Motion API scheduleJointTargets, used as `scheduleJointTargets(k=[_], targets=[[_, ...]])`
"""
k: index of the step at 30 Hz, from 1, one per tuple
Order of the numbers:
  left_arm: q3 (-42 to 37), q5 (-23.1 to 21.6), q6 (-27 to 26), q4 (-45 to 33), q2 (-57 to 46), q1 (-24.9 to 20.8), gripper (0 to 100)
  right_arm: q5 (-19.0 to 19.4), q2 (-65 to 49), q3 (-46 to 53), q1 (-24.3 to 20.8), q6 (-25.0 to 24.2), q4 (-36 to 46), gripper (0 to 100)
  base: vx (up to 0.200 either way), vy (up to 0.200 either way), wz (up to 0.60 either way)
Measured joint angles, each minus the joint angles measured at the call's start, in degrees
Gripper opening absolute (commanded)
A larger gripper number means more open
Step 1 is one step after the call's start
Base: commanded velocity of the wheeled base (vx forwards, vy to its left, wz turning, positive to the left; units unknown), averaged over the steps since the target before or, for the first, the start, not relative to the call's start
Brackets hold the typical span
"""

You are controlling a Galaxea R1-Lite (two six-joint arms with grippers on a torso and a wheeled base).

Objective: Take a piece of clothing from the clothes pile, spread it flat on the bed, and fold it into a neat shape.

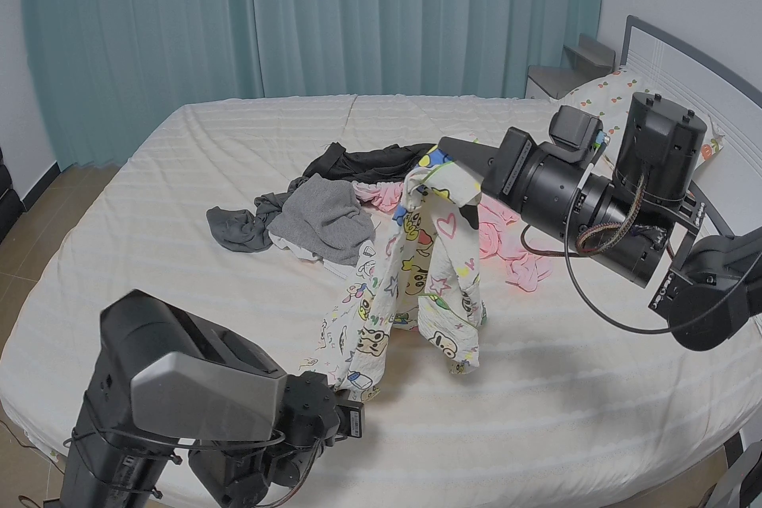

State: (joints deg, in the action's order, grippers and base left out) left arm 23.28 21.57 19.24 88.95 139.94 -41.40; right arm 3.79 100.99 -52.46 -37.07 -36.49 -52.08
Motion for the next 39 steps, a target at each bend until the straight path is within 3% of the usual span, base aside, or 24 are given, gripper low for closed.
scheduleJointTargets(k=[5, 11, 17, 20, 29, 34, 39], targets=[[-4.7, -1.5, 0.4, 0.0, -6.3, 1.0, 0, 0.0, 0.0, 2.9, 3.8, 0.0, -0.3, 0, 0.0, 0.0, 0.0], [-6.6, -3.3, -0.2, 0.0, -15.4, 5.7, 0, 0.3, 0.2, 6.5, 8.8, 0.0, -0.9, 0, 0.0, 0.0, 0.0], [-0.4, -4.7, -2.8, -0.9, -23.1, 11.4, 0, -0.7, 1.3, 5.5, 13.1, 0.0, -1.2, 0, 0.0, 0.0, 0.0], [3.8, -4.9, -3.3, -6.2, -26.5, 13.0, 0, -2.4, 1.6, 3.7, 14.3, 0.0, -1.2, 0, 0.0, 0.0, 0.0], [19.4, -4.5, -3.6, -23.8, -35.7, 15.2, 0, -6.1, -0.5, -3.0, 14.8, 0.5, -1.0, 0, 0.0, 0.0, 0.0], [25.7, -3.1, -3.6, -27.9, -40.4, 15.5, 0, -6.8, -4.9, -5.1, 13.0, 1.0, -0.9, 0, 0.0, 0.0, 0.0], [26.5, -2.5, -3.4, -28.7, -44.0, 15.5, 0, -7.2, -8.3, -3.4, 11.3, 1.3, -1.0, 0, 0.0, 0.0, 0.0]])
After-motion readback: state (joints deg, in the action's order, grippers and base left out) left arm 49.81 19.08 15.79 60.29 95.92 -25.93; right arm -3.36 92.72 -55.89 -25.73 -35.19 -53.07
